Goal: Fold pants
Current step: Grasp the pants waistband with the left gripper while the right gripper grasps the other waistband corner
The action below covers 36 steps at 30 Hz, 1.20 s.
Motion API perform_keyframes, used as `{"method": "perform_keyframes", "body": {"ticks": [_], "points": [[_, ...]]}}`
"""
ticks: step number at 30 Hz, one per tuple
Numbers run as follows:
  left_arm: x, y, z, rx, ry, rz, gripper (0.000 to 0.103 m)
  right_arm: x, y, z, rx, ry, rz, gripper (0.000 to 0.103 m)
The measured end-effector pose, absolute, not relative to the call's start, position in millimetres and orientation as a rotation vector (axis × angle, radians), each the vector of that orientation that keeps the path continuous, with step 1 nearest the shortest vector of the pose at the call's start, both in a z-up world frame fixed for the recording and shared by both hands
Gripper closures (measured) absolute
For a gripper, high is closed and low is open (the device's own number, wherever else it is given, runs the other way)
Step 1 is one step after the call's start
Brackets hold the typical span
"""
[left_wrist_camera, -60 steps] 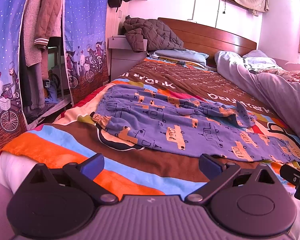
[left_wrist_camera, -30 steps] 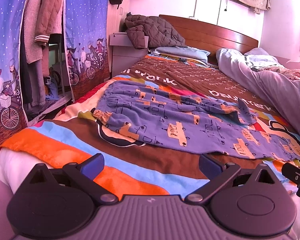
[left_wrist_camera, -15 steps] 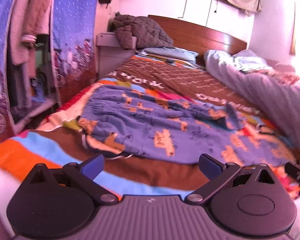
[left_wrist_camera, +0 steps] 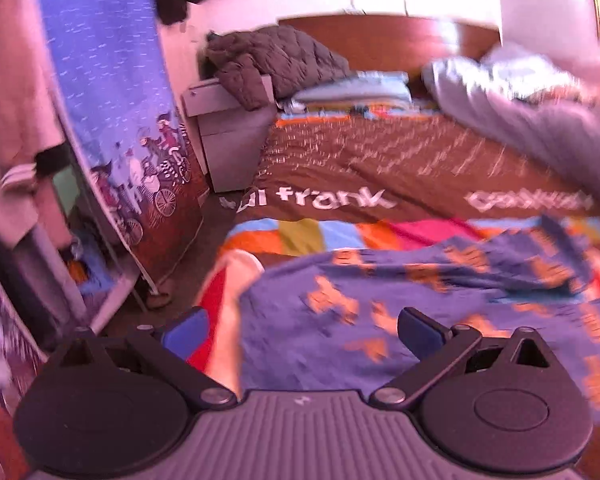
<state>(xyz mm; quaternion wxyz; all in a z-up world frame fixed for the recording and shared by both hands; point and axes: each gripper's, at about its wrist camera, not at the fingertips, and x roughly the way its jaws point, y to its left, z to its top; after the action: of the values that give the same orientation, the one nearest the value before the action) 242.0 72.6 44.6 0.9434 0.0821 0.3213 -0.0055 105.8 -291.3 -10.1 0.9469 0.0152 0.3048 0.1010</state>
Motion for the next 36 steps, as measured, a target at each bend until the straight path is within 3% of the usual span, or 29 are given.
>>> {"method": "perform_keyframes", "body": {"ticks": [6,7,9,14,16,18,22,23,25,27,29,36], "points": [[362,93,23,0.232,0.733,-0.058,0.001,264,-267,-15,-0.028,0.705,0.418,0.001],[377,97,19,0.222,0.734,-0.057,0.001,291,-261,-18,-0.022,0.732,0.451,0.003],[404,101,10,0.223,0.763,-0.095,0.007,348,-248,-28,-0.015,0.809,0.499,0.018],[430,103,-9,0.267,0.829,-0.218,0.013,427,-215,-57,-0.068,0.946,0.617,0.021],[432,99,-17,0.308,0.866,-0.260,0.020,438,-206,-67,-0.065,0.975,0.637,0.026],[435,93,-28,0.356,0.906,-0.284,0.035,444,-200,-76,-0.069,0.987,0.658,0.037],[451,94,-42,0.313,0.983,-0.289,0.042,453,-192,-90,-0.051,1.019,0.690,0.043],[455,96,-44,0.280,1.003,-0.286,0.048,454,-190,-93,-0.048,1.033,0.709,0.046],[460,100,-46,0.209,1.028,-0.287,0.061,454,-185,-97,-0.074,1.042,0.718,0.062],[462,102,-45,0.166,1.037,-0.300,0.084,454,-181,-102,-0.103,1.040,0.680,0.088],[462,101,-41,0.157,1.040,-0.296,0.097,453,-179,-103,-0.105,1.029,0.669,0.099],[462,92,-29,0.163,0.971,-0.193,0.103,450,-162,-86,-0.247,0.963,0.660,0.103]]}}
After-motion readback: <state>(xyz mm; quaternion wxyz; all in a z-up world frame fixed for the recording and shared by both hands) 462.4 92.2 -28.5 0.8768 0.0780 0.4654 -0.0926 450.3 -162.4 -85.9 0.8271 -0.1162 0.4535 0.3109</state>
